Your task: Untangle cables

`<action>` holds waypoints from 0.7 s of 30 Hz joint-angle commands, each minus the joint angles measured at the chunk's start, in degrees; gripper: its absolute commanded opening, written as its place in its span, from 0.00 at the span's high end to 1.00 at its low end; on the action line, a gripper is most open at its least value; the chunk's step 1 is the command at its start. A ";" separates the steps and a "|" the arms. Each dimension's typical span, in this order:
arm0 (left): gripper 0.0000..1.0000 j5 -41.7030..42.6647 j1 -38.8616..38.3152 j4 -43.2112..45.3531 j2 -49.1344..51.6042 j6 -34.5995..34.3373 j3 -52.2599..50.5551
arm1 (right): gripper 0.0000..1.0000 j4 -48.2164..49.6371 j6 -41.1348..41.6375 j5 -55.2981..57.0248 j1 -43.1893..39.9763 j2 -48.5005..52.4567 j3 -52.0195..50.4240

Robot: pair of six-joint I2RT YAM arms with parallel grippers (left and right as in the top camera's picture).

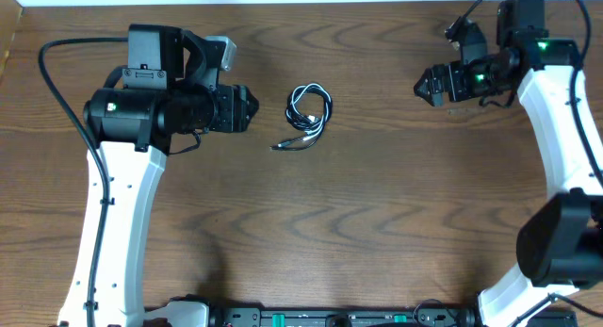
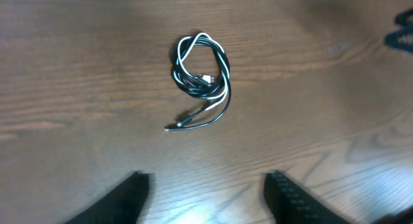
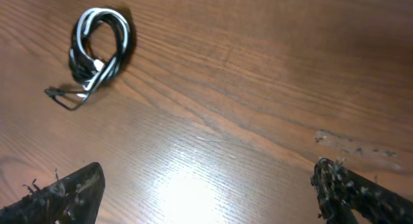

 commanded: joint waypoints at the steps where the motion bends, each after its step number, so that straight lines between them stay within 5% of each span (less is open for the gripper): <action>1: 0.81 0.26 0.17 0.02 1.40 -0.04 -0.70 | 0.01 0.66 -0.11 -2.21 0.24 2.40 1.20; 2: 0.92 0.28 0.17 0.02 2.16 -0.07 -0.70 | 0.01 1.25 0.55 -3.63 0.24 3.10 1.20; 9: 0.92 0.31 0.17 0.02 7.06 -3.85 -0.70 | 0.01 2.89 15.58 -6.16 0.24 3.48 1.16; 15: 0.92 0.35 0.15 -0.04 11.85 -9.42 -0.70 | 0.01 1.86 18.86 -5.77 0.24 3.48 0.74; 16: 0.92 0.48 0.15 -0.20 12.63 -10.45 -0.70 | 0.07 2.12 18.99 -5.75 0.24 3.48 0.72; 19: 0.92 1.62 -0.09 -0.33 14.58 -11.93 -0.70 | 0.94 2.67 19.02 -5.77 0.39 3.48 0.68; 21: 0.92 1.62 -0.59 -0.33 15.87 -12.11 -0.70 | 0.99 2.71 20.04 -5.75 0.94 3.48 0.50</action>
